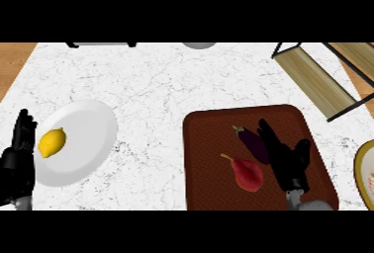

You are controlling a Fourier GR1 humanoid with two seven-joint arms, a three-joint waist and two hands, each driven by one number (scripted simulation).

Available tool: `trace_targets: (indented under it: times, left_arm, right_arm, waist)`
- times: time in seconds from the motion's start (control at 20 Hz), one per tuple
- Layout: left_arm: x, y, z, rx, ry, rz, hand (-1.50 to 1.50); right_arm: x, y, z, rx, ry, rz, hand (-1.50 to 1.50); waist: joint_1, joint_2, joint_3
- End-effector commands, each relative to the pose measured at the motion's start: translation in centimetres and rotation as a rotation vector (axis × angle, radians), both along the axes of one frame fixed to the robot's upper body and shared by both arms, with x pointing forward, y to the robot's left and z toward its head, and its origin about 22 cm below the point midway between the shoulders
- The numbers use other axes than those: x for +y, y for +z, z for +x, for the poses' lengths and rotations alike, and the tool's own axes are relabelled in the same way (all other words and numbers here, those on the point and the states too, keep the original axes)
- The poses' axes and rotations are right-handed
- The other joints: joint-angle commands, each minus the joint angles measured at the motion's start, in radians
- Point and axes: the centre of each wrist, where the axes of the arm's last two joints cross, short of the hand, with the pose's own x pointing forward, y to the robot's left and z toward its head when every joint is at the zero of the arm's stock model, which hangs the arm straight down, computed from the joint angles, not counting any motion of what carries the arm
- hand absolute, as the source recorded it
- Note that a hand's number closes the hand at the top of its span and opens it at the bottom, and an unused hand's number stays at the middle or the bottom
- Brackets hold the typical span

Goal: Pick the eggplant from the tray and place it in the tiered shelf

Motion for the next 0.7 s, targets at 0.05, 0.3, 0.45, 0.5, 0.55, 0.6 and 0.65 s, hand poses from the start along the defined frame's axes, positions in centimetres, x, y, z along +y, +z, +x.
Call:
trace_targets:
  times: [0.05, 0.3, 0.45, 0.5, 0.55, 0.6, 0.65]
  left_arm:
    - [-1.9, 2.0, 2.9, 0.009, -0.13, -0.058, 0.0]
    - [-6.8, 2.0, 3.6, 0.067, -0.339, -0.225, 0.0]
    - [-7.6, 6.1, 6.3, 0.078, -0.418, -0.266, 0.0]
    - [-7.2, 5.3, 6.3, 0.1, -0.397, -0.283, 0.0]
    - [-7.5, 4.9, 6.6, 0.095, -0.402, -0.266, 0.0]
    - [-6.0, 6.2, 6.3, 0.095, -0.422, -0.275, 0.0]
    - [-6.9, 6.0, 7.2, 0.109, -0.416, -0.269, 0.0]
  right_arm:
    - [1.2, 5.4, 5.4, -0.197, 0.246, -0.041, 1.5]
    - [-2.4, 13.9, 9.5, -0.522, 0.446, -0.547, 1.5]
    - [-2.9, 11.6, 12.8, -0.314, 0.489, -0.059, -1.5]
    - [-3.4, 11.9, 13.2, -0.318, 0.544, 0.014, -1.5]
    - [-3.4, 11.5, 13.7, -0.343, 0.585, 0.059, -1.5]
    - [-4.0, 11.1, 13.6, -0.342, 0.651, 0.076, -1.5]
    - [-4.2, 12.3, 14.6, -0.368, 0.706, 0.082, -1.5]
  waist:
    - [0.029, 0.011, -0.002]
    - [0.045, 0.019, -0.011]
    - [0.074, 0.035, 0.002]
    - [0.071, 0.034, 0.001]
    - [0.072, 0.039, 0.001]
    - [0.08, 0.029, 0.001]
    - [0.065, 0.031, 0.0]
